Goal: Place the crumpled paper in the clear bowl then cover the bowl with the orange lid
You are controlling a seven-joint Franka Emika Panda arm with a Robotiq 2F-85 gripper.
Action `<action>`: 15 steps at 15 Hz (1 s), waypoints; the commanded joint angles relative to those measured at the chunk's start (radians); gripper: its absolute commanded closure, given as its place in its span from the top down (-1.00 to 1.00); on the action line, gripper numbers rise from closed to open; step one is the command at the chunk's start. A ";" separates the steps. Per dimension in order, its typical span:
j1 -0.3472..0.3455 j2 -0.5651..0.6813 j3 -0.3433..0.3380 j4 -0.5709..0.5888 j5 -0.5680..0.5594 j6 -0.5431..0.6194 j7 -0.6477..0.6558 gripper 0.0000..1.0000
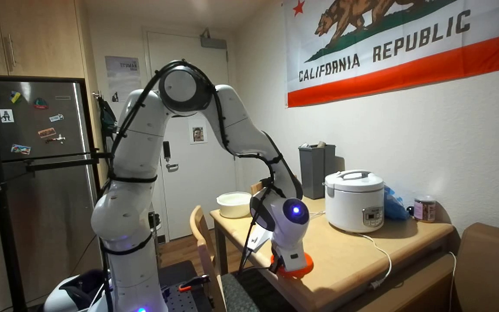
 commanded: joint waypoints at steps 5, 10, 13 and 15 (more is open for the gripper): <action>0.014 -0.157 -0.008 -0.054 0.015 0.004 -0.040 -0.87; 0.036 -0.214 0.000 -0.057 -0.004 0.017 -0.028 -0.86; 0.062 -0.264 0.011 -0.061 -0.032 0.031 -0.014 -0.86; 0.081 -0.304 0.022 -0.065 -0.059 0.041 -0.005 -0.86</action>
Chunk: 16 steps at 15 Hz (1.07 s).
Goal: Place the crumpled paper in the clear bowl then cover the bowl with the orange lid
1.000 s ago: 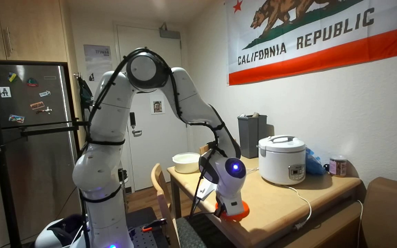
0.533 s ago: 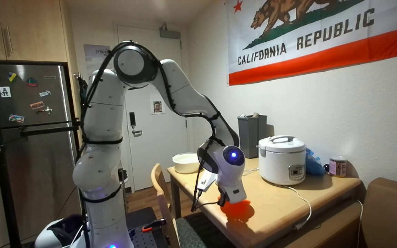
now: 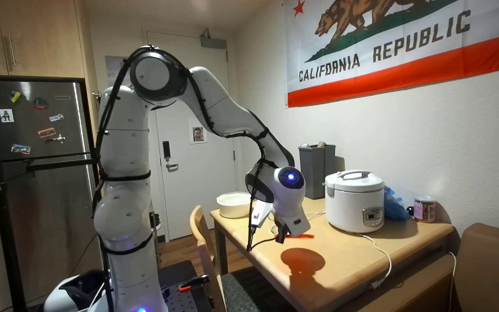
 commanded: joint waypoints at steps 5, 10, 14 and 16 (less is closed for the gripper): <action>0.070 -0.182 0.047 -0.029 -0.078 0.027 0.019 -0.87; 0.116 -0.191 0.077 0.021 -0.089 -0.035 -0.008 -0.87; 0.146 -0.173 0.100 0.056 -0.115 -0.053 -0.008 -0.87; 0.148 -0.176 0.101 0.041 -0.101 -0.028 0.003 -0.95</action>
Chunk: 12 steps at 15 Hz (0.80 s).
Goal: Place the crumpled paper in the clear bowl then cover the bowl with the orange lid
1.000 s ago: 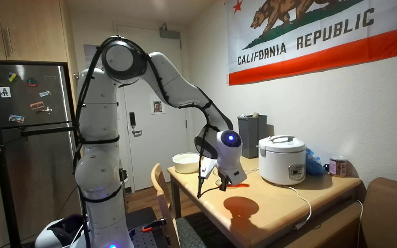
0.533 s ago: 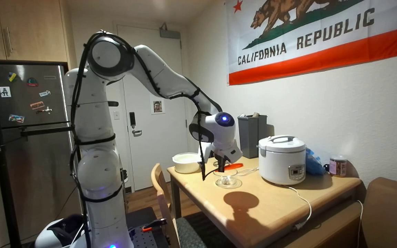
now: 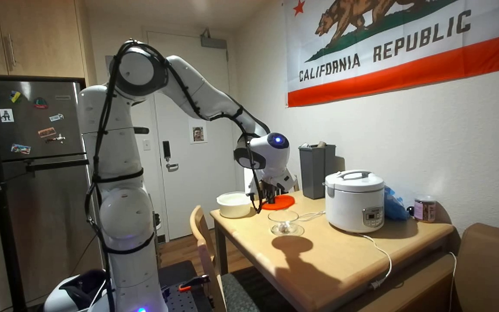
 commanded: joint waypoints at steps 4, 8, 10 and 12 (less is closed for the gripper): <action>0.001 0.003 0.001 0.000 -0.004 -0.001 0.003 -0.87; 0.002 0.019 -0.001 0.010 0.005 -0.007 -0.002 -0.91; 0.006 0.029 0.004 0.025 0.004 -0.010 -0.007 -0.91; 0.009 0.037 0.005 0.042 0.010 -0.023 -0.017 -0.91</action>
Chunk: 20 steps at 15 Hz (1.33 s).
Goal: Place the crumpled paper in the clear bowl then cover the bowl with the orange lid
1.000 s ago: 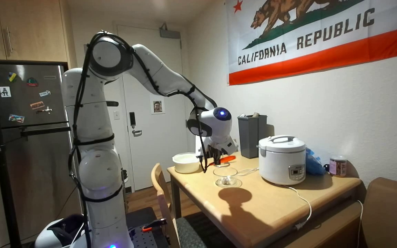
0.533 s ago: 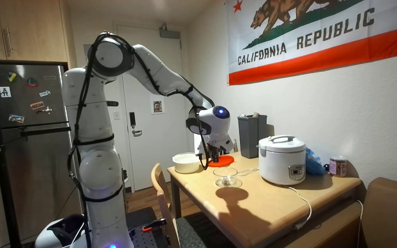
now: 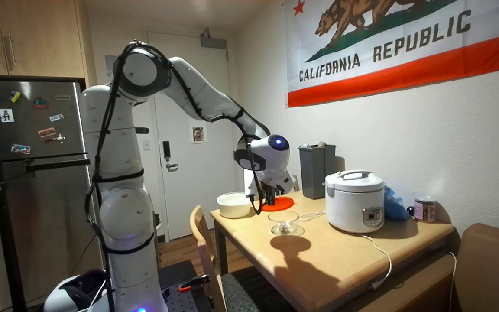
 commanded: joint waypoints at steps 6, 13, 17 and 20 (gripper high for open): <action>0.020 0.028 0.016 0.100 0.015 -0.041 -0.024 -0.91; 0.026 0.135 0.027 0.216 0.024 -0.112 -0.042 -0.92; 0.019 0.220 0.032 0.280 0.021 -0.143 -0.044 -0.92; 0.014 0.276 0.034 0.318 0.016 -0.153 -0.036 -0.92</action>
